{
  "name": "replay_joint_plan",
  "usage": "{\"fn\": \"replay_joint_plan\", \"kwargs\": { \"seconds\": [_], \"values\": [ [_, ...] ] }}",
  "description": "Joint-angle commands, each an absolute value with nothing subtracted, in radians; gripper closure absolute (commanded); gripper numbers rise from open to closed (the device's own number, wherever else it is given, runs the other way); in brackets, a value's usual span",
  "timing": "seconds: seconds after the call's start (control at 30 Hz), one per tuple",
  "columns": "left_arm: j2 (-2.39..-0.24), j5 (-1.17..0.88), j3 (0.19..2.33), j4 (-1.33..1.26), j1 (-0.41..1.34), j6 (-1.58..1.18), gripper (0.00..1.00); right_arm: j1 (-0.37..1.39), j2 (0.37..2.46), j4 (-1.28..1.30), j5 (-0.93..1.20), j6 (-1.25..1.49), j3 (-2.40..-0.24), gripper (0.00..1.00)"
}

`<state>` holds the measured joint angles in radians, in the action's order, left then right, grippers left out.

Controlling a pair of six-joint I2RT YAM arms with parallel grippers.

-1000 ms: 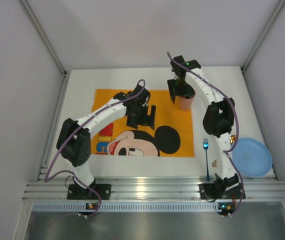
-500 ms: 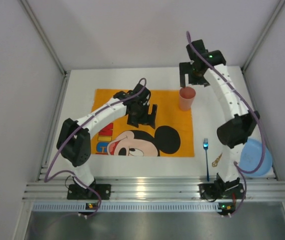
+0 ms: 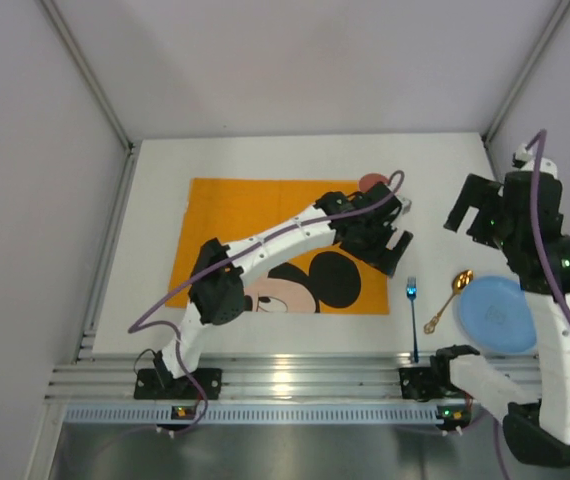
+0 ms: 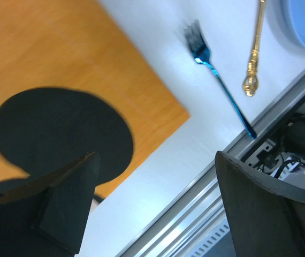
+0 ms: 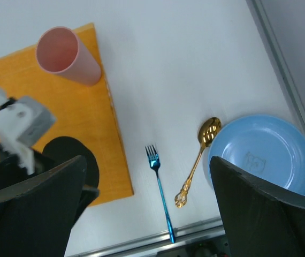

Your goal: Set the dinner table for one person

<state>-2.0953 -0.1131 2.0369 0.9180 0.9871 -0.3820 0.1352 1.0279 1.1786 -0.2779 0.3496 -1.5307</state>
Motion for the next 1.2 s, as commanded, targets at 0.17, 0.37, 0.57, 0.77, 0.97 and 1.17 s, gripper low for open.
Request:
{"fn": "replay_joint_plan", "kwargs": {
  "seconds": [0.17, 0.37, 0.57, 0.77, 0.97, 1.17],
  "values": [
    [-2.330, -0.241, 2.284, 0.930, 1.088, -0.409, 0.06, 0.137, 0.749, 1.364, -0.487, 0.595, -1.414, 0.00],
    [-2.280, -0.201, 2.203, 0.874, 1.086, -0.474, 0.06, 0.135, 0.795, 1.445, -0.443, 0.701, -1.220, 0.00],
    [-2.108, -0.141, 1.972, 0.879, 1.059, -0.514, 0.06, -0.042, 0.844, 1.346, -0.332, 0.602, -1.020, 0.00],
    [-1.794, -0.138, 1.541, 0.756, 0.916, -0.540, 0.06, -0.150, 0.975, 1.236, -0.200, 0.621, -0.878, 0.08],
    [-1.568, -0.186, 1.319, 0.722, 0.752, -0.513, 0.06, -0.155, 1.096, 1.051, -0.222, 0.626, -0.841, 0.19],
    [-1.442, -0.178, 1.223, 0.747, 0.744, -0.500, 0.06, -0.184, 1.247, 0.922, -0.299, 0.655, -0.798, 0.35]
  ]
}}
